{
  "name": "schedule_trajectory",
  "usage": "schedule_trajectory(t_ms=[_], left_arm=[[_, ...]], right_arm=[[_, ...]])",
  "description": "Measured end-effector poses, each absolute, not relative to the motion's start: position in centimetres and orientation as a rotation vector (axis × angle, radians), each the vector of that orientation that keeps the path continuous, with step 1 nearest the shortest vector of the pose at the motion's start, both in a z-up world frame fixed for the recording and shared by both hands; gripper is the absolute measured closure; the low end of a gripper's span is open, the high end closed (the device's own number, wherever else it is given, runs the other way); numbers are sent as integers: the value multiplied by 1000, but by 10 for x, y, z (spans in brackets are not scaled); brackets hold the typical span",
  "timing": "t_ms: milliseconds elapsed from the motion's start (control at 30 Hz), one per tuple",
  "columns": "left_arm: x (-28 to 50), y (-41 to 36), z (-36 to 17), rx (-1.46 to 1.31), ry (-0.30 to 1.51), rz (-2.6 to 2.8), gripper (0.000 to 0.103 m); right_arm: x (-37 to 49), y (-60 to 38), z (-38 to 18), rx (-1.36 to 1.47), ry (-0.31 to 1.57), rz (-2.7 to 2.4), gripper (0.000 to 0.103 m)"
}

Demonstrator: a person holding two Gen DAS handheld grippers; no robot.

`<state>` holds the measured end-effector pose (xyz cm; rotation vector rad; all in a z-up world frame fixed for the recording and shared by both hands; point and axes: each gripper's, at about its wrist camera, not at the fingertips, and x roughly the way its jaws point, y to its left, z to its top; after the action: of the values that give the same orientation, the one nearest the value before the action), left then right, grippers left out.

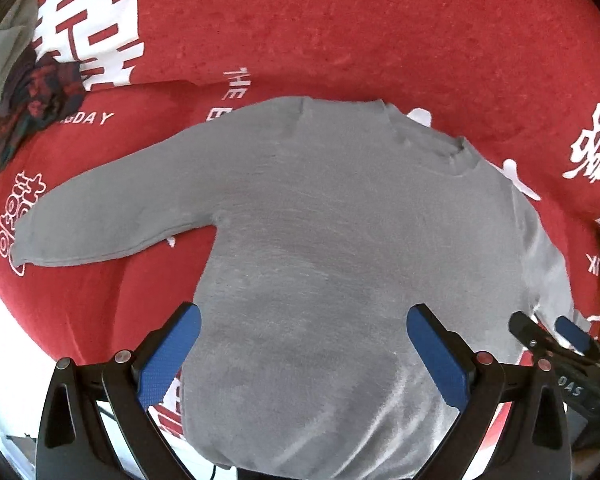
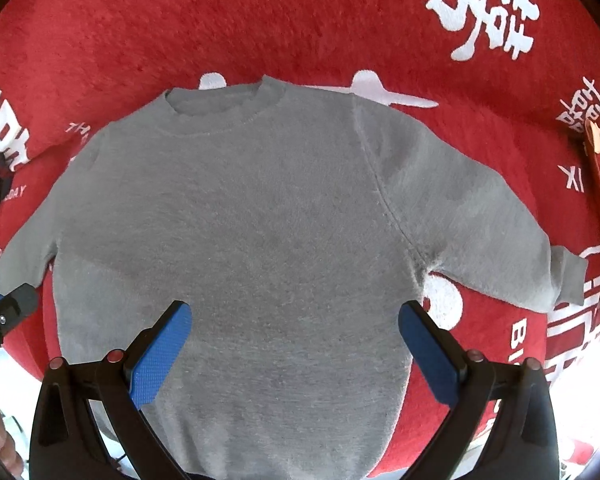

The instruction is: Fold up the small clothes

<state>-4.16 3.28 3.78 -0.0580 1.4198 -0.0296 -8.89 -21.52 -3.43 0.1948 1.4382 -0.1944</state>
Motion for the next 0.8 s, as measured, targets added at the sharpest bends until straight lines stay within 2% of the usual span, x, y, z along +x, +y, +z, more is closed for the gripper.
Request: schedule_trajectory(t_ms=[800], left_arm=[[-60, 37, 1, -15, 1475, -24, 0]], right_arm=[[-98, -231, -48, 219, 1454, -220, 0]])
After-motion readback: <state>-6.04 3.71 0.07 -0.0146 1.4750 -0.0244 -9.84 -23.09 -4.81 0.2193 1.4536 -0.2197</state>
